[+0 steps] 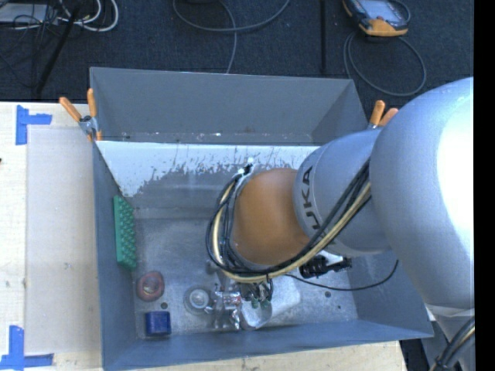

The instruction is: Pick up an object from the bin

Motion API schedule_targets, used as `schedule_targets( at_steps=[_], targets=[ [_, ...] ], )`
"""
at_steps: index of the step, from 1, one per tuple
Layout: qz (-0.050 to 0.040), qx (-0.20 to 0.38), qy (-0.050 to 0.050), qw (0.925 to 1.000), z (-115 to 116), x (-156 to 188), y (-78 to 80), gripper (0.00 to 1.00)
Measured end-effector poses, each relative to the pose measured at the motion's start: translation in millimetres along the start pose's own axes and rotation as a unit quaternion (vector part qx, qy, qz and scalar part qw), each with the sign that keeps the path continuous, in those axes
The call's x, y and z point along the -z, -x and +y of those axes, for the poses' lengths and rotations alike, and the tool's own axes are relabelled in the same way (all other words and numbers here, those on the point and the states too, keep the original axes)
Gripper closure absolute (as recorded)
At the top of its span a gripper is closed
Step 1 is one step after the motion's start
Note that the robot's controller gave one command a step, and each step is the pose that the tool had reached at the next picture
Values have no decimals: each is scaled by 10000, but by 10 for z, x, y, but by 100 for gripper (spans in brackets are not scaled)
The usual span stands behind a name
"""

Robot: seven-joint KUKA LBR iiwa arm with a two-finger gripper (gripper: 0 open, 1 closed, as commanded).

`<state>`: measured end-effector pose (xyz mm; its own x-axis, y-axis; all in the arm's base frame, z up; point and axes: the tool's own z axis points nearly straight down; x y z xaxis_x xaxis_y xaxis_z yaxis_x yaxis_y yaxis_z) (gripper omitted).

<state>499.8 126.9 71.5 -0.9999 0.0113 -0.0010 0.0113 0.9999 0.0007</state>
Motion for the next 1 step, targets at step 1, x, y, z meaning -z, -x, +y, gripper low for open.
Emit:
schedule_targets(
  at_steps=[1],
  targets=[
    [6,-21,5,10000,-2,25,2,100]
  ],
)
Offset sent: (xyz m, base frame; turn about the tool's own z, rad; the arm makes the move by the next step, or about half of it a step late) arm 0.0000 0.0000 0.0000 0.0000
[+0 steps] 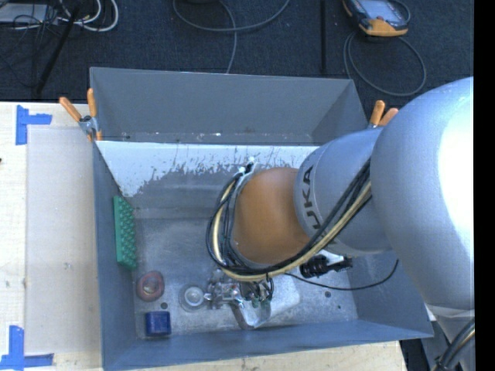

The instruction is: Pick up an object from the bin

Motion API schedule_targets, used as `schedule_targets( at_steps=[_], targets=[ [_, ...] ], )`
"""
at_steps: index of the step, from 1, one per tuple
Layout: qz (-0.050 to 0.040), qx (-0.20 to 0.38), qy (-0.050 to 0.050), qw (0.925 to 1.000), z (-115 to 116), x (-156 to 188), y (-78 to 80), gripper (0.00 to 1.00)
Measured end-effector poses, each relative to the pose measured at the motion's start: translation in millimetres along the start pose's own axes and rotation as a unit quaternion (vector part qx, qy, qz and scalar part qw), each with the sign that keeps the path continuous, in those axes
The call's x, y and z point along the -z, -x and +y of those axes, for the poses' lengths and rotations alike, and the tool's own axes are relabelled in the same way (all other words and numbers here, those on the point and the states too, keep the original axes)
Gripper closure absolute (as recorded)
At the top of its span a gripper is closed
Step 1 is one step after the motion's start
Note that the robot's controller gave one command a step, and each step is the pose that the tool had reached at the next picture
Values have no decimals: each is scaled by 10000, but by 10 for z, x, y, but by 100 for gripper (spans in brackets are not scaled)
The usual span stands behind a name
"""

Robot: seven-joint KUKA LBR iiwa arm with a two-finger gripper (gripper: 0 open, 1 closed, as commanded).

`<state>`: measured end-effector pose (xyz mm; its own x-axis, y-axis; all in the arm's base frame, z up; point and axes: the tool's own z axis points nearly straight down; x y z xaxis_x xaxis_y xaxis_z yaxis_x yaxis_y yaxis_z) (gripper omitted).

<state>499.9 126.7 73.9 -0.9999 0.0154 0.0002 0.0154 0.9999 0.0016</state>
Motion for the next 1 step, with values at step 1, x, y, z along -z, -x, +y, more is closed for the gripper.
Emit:
schedule_targets(
  at_steps=[1],
  targets=[
    [-34,705,-7,9975,-322,1520,-139,100]
  ],
)
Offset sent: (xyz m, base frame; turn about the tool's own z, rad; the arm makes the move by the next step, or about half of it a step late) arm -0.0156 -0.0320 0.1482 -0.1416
